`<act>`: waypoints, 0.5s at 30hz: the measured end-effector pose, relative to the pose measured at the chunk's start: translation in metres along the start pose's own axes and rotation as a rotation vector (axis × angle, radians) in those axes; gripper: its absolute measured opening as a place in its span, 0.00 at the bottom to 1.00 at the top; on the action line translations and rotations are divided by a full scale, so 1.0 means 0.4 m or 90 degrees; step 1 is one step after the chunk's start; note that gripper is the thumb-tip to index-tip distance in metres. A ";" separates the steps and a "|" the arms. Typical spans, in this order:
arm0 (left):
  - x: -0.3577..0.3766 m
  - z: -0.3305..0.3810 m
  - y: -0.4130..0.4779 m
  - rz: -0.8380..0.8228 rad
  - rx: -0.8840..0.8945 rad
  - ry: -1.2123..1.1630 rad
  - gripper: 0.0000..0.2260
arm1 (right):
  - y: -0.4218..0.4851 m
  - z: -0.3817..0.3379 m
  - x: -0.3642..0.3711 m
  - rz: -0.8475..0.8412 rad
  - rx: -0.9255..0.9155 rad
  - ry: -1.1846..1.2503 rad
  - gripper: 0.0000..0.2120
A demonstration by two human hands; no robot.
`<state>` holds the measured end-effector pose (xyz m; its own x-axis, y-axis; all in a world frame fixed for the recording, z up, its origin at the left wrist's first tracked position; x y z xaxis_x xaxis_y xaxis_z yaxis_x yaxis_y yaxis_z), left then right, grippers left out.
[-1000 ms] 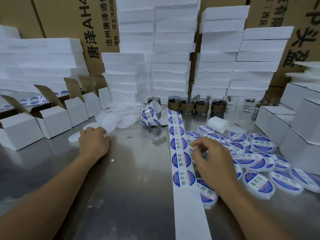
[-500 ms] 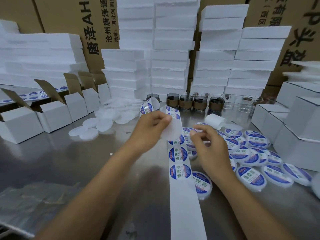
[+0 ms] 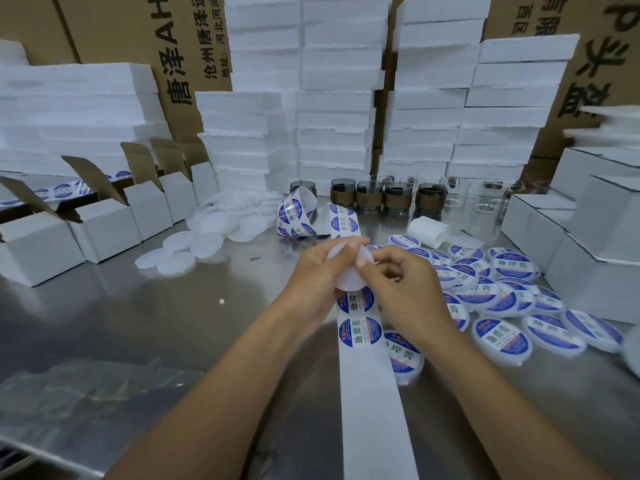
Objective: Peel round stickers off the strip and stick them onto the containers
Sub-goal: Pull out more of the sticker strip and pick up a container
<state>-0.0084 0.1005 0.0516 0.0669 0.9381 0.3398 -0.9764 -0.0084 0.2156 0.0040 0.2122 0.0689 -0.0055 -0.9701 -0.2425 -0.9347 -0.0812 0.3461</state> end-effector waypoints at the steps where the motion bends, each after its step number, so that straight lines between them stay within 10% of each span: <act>1: -0.004 -0.001 0.000 0.004 -0.001 -0.004 0.07 | -0.003 -0.006 -0.002 0.010 -0.019 -0.045 0.09; 15: -0.067 -0.012 0.008 0.067 -0.014 -0.052 0.06 | -0.016 0.024 -0.007 -0.047 0.002 -0.534 0.21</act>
<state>-0.0144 0.0770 0.0389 -0.0203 0.9011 0.4332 -0.9830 -0.0970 0.1557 0.0065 0.2177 0.0588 -0.2053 -0.4701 -0.8584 -0.9442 -0.1355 0.3001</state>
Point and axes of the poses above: each hand's wrist, its own y-axis towards the middle knuckle, its own x-axis out of the palm, z = x × y, the point moved 9 cm from there along y, towards the middle knuckle, and after that the axes turned 4 degrees about x, right-handed, at the moved point
